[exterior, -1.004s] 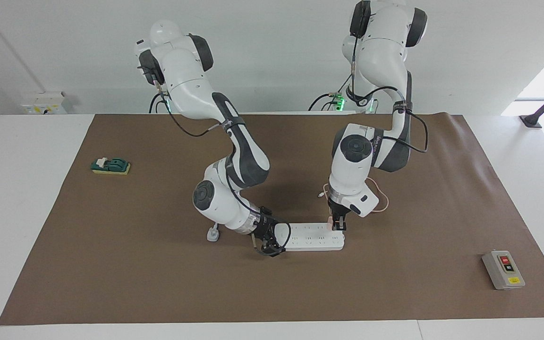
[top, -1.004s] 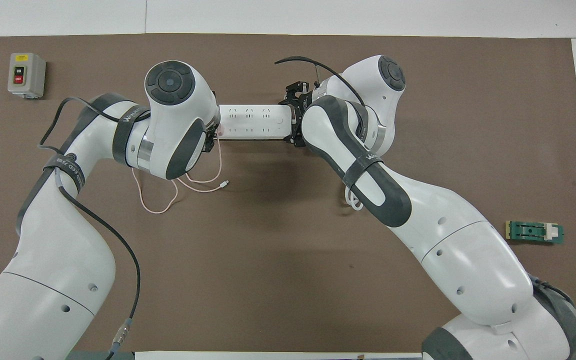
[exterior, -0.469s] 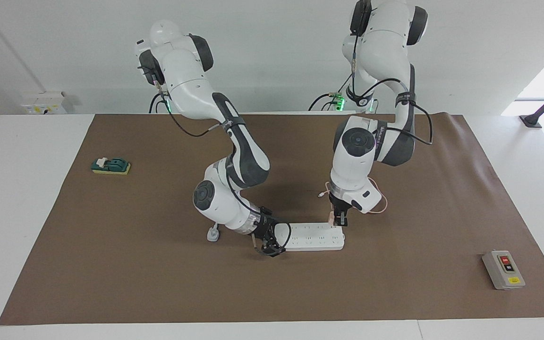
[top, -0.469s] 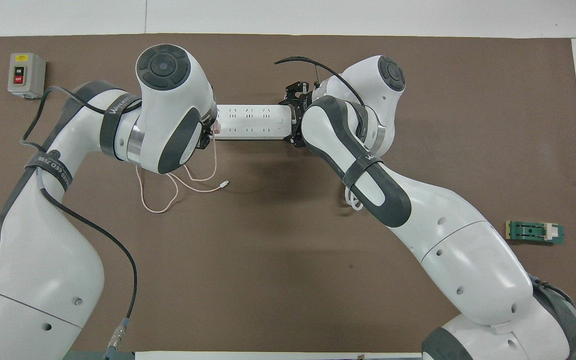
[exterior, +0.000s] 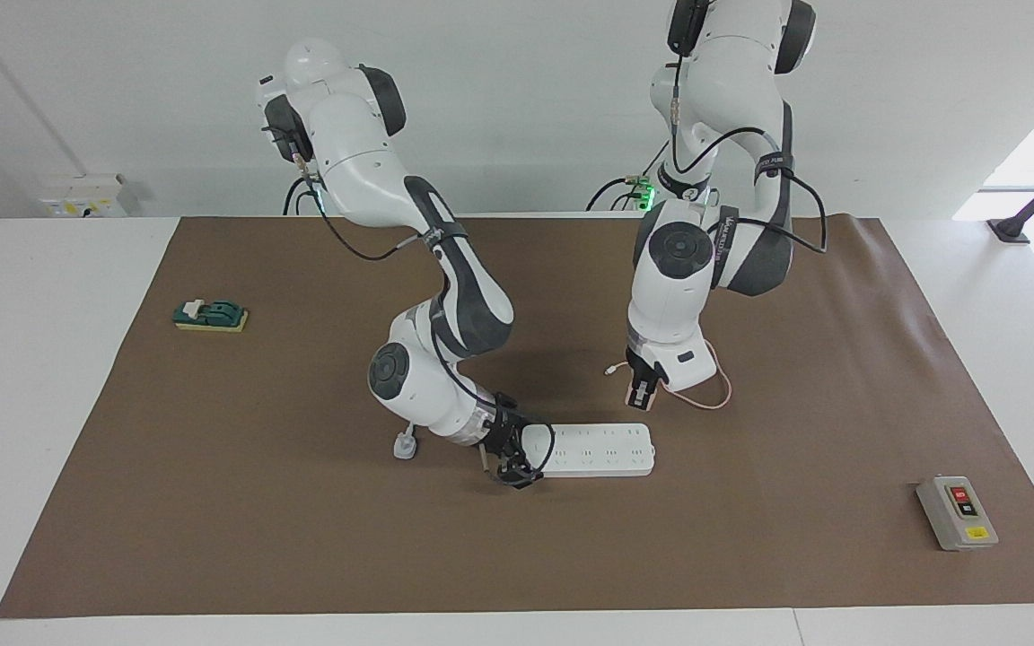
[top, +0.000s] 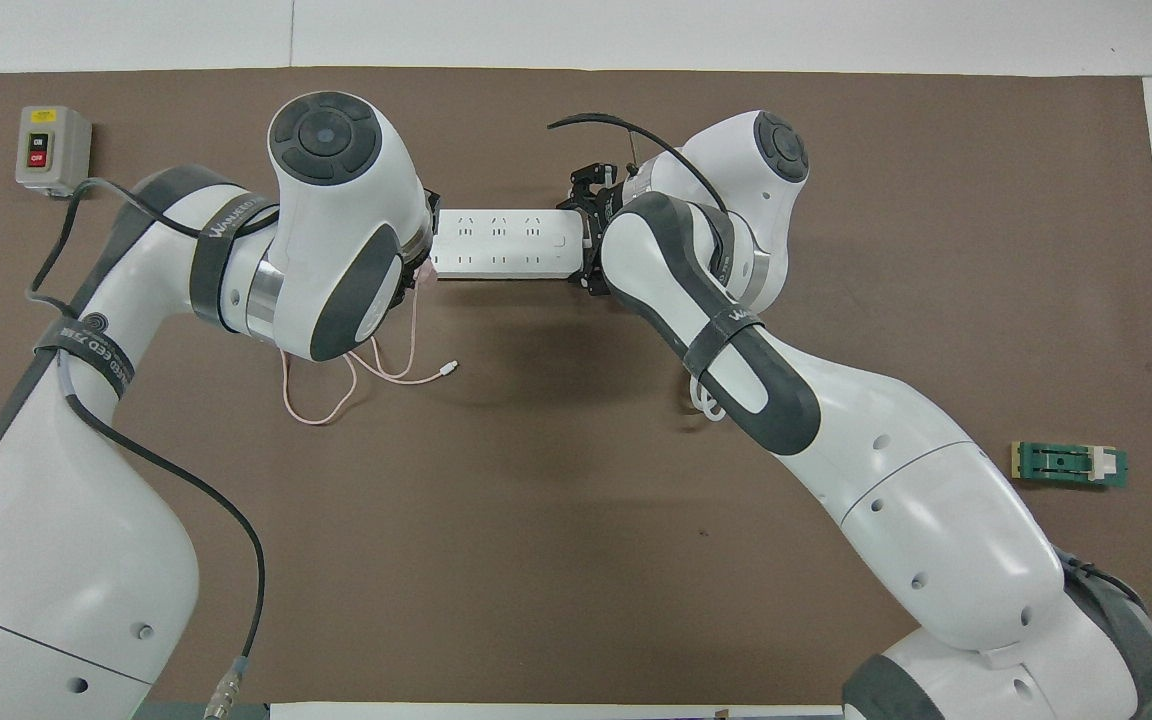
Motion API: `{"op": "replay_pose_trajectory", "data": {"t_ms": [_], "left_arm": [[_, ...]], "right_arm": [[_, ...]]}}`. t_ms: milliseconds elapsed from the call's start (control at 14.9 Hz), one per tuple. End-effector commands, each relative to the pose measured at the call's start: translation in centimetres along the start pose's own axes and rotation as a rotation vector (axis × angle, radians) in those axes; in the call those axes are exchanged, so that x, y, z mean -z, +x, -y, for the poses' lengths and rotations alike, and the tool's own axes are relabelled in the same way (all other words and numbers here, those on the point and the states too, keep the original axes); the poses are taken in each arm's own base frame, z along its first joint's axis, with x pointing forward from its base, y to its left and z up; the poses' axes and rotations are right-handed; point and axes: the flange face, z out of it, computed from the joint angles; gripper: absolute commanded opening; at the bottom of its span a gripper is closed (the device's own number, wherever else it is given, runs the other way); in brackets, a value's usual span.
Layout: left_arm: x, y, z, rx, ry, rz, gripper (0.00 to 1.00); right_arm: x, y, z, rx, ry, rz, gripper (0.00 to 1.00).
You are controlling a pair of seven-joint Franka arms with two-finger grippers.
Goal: Unplug charger and place it aside
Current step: 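Set the charger down nearer the robot while the right gripper withdraws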
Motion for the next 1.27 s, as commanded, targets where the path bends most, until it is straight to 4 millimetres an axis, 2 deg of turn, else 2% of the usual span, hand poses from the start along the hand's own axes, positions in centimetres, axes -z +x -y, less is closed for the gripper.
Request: {"op": "replay_pose_trajectory", "data": {"t_ms": [0, 134, 335, 402, 536, 670, 871, 1004, 1205], "left_arm": [[0.4, -0.7, 2.8, -0.222, 0.004, -0.057, 0.00], [1.3, -0.5, 6.2, -0.364, -0.027, -0.062, 0.00], [3.1, 1.8, 11.5, -0.507, -0.027, -0.064, 0.00], [3.1, 2.6, 14.2, -0.574, -0.020, -0.062, 0.00], [2.4, 5.4, 18.3, -0.667, -0.033, -0.069, 0.00], [1.6, 8.9, 20.4, -0.711, -0.014, -0.060, 0.00], [-0.6, 14.1, 23.6, -0.773, 0.007, -0.040, 0.00], [-0.7, 16.3, 24.9, -0.727, -0.005, -0.027, 0.98], [0.2, 17.6, 25.3, -0.669, -0.038, 0.017, 1.00]], "right_arm": [[1.5, -1.4, 0.7, 0.029, 0.020, -0.006, 1.00], [3.3, -2.0, 0.6, 0.032, -0.010, 0.004, 1.00], [5.7, -2.3, 0.2, 0.034, -0.024, -0.006, 1.00], [7.7, -2.3, 0.1, 0.039, -0.045, -0.015, 1.00], [12.6, -0.8, 0.2, 0.034, -0.076, -0.031, 1.00], [17.2, -0.6, -0.2, 0.096, -0.101, -0.030, 1.00], [23.6, 1.1, -1.1, 0.170, -0.132, -0.070, 1.00], [28.3, 0.0, -2.9, 0.334, -0.187, -0.179, 1.00], [36.0, -0.4, -5.8, 0.501, -0.251, -0.248, 1.00]]}}
